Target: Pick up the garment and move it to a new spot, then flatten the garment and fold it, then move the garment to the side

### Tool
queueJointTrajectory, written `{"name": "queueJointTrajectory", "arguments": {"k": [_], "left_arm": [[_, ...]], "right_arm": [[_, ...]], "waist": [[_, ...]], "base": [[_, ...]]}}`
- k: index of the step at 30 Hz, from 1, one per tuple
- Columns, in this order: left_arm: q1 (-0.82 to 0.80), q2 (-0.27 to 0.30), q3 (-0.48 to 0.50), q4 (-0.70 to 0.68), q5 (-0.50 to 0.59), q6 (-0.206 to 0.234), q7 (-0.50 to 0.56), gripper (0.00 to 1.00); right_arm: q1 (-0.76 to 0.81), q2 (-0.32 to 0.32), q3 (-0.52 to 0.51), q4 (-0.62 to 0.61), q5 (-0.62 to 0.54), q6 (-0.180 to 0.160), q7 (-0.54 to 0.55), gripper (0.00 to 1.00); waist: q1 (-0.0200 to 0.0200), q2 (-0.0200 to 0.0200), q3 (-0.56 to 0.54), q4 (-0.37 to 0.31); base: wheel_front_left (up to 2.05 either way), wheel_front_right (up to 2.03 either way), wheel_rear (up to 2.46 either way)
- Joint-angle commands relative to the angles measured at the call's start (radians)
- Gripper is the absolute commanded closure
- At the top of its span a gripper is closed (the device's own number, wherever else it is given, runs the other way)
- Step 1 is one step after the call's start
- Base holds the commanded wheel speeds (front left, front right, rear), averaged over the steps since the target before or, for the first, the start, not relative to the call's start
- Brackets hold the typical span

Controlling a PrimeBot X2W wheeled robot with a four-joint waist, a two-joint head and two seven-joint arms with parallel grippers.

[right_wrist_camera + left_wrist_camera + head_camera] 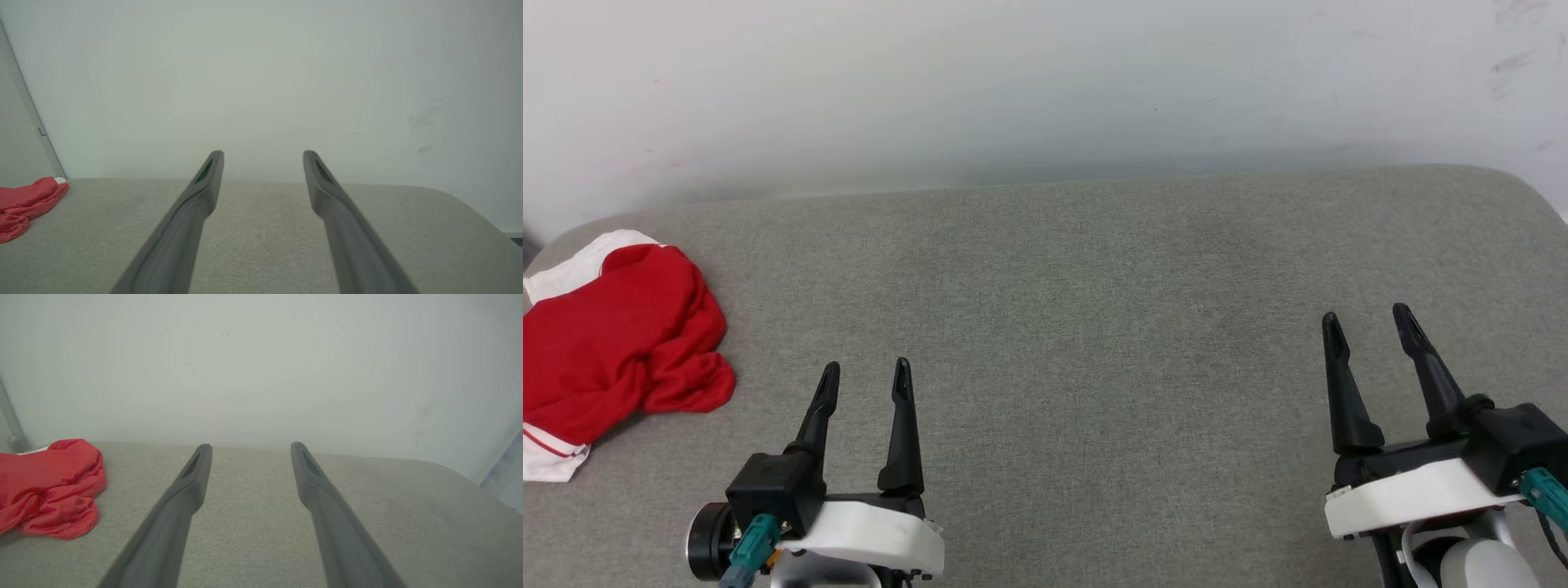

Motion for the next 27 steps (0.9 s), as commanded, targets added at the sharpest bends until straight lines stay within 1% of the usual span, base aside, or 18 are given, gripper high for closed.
{"name": "queueJointTrajectory", "arguments": {"k": [1,5,9,10,11,12,13,16,19,22,23,25,27], "left_arm": [[-0.006,0.01,-0.005,-0.007,0.016,0.004,-0.006,0.0],[-0.01,0.015,-0.029,-0.013,0.032,0.007,-0.016,0.0],[-0.004,0.009,-0.019,-0.044,0.051,0.009,-0.026,0.0],[0.01,0.001,-0.006,-0.054,0.051,0.0,-0.029,0.0],[0.01,0.001,-0.006,-0.054,0.051,0.0,-0.029,0.0],[0.022,-0.018,0.017,-0.063,0.038,-0.021,-0.034,0.0],[0.022,-0.018,0.017,-0.063,0.038,-0.021,-0.034,0.0],[0.04,-0.056,0.076,-0.07,0.021,-0.085,-0.04,0.0],[0.064,-0.099,0.136,-0.06,0.028,-0.17,-0.047,0.0],[0.079,-0.127,0.179,-0.033,0.051,-0.26,-0.053,0.0],[0.08,-0.134,0.192,-0.026,0.065,-0.282,-0.055,0.0],[0.084,-0.149,0.222,-0.014,0.083,-0.313,-0.058,0.0],[0.089,-0.159,0.247,-0.006,0.094,-0.333,-0.063,0.0]], "right_arm": [[0.0,0.0,0.003,-0.006,-0.021,0.002,-0.009,0.0],[0.006,0.0,-0.001,0.039,-0.004,0.001,-0.018,0.0],[-0.002,0.0,0.013,0.052,-0.036,0.001,-0.028,0.0],[-0.002,0.0,0.018,0.053,-0.04,0.001,-0.031,0.0],[-0.002,0.0,0.018,0.053,-0.04,0.001,-0.031,0.0],[-0.002,0.0,0.023,0.052,-0.032,0.001,-0.036,0.0],[-0.002,0.0,0.023,0.052,-0.032,0.001,-0.036,0.0],[-0.001,0.0,0.022,0.046,-0.012,0.001,-0.042,0.0],[0.004,0.0,0.019,0.045,0.002,0.001,-0.048,0.0],[0.014,0.001,0.021,0.049,0.011,0.001,-0.055,0.0],[0.017,0.001,0.023,0.049,0.018,0.001,-0.058,0.0],[0.02,0.001,0.026,0.051,0.029,0.001,-0.061,0.0],[0.021,0.001,0.03,0.06,0.042,0.001,-0.064,0.0]], "waist": [[-0.0001,-0.0001,0.0,0.0],[-0.0001,-0.0001,0.001,-0.001],[-0.0001,-0.0001,0.004,-0.003],[-0.0001,-0.0001,0.004,-0.003],[-0.0001,-0.0001,0.004,-0.003],[-0.0001,-0.0001,0.004,-0.004],[-0.0001,-0.0001,0.004,-0.004],[-0.0001,-0.0001,0.004,-0.005],[-0.0001,-0.0001,0.003,-0.007],[-0.0001,-0.0001,0.003,-0.006],[-0.0001,-0.0001,0.003,-0.006],[-0.0001,-0.0001,0.004,-0.008],[-0.0001,-0.0001,0.004,-0.009]], "base": [[0.0,0.0,0.0],[0.0,0.0,0.0],[0.0,0.0,0.0],[0.0,0.0,0.0],[0.0,0.0,0.0],[0.0,0.0,0.0],[0.0,0.0,0.0],[0.0,0.0,0.0],[0.0,0.0,0.0],[0.0,0.0,0.0],[0.0,0.0,0.0],[0.0,0.0,0.0],[0.0,0.0,0.0]]}}
